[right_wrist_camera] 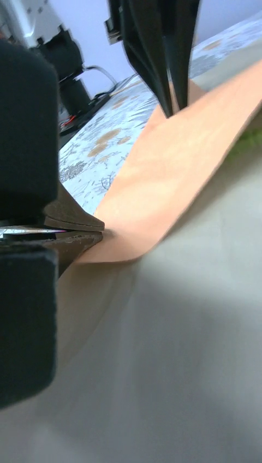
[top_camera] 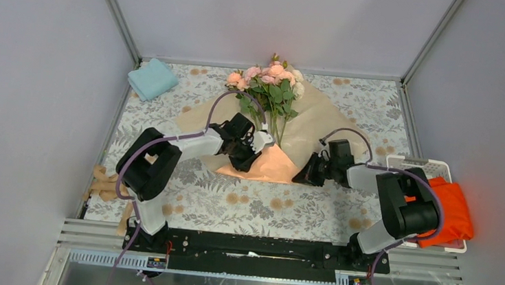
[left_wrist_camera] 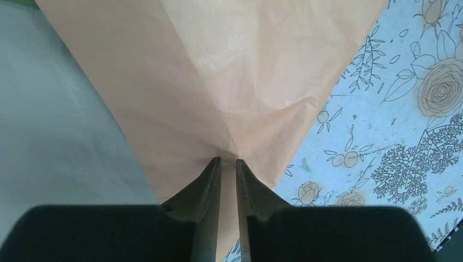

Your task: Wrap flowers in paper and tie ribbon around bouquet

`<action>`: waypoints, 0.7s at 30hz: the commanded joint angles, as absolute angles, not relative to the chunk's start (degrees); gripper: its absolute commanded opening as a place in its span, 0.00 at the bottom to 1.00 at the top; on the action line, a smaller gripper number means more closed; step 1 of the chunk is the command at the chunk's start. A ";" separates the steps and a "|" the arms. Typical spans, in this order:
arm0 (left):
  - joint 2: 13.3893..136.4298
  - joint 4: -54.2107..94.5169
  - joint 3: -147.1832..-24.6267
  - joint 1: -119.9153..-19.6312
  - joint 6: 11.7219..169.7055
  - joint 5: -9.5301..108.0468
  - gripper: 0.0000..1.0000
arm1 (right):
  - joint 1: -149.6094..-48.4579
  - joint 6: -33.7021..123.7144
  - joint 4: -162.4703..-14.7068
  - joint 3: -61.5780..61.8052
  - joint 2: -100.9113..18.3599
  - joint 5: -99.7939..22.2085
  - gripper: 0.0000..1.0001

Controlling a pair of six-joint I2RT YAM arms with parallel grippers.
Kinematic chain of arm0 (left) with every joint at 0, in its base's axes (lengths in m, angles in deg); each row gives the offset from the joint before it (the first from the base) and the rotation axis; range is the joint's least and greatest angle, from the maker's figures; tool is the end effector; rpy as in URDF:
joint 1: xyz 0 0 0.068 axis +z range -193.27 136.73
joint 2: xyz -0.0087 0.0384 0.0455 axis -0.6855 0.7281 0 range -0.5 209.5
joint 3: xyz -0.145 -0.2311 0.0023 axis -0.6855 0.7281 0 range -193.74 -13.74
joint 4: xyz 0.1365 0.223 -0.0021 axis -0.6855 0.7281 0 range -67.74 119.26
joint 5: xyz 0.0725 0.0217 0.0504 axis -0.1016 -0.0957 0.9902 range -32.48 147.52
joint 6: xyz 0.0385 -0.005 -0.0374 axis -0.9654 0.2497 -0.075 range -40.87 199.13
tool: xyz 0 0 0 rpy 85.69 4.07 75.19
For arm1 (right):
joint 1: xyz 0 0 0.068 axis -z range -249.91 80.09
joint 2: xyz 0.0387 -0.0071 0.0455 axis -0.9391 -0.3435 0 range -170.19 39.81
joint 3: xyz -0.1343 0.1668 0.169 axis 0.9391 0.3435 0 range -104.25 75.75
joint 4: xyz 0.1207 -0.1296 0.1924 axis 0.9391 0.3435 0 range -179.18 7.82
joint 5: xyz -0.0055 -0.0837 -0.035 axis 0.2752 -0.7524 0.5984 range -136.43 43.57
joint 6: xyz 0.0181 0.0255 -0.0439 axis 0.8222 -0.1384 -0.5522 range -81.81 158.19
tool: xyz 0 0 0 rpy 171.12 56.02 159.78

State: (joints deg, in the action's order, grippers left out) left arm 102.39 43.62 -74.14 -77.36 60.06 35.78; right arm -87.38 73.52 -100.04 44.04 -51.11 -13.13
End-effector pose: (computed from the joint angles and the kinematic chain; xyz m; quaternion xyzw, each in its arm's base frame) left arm 0.2802 -0.2056 0.1534 0.4662 0.8364 -0.2112 0.1963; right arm 0.2518 0.0997 0.1202 0.0383 0.9004 0.3914 0.1859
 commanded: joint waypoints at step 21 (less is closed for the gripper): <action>101.77 44.15 -71.82 -76.88 59.20 37.96 0.22 | -95.92 67.09 -89.51 33.62 -37.83 -23.75 0.00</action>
State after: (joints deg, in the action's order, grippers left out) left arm 102.05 43.01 -73.59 -77.29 60.02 35.78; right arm -93.26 66.66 -80.39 34.76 -32.07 -36.81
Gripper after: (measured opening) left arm 0.221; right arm 0.011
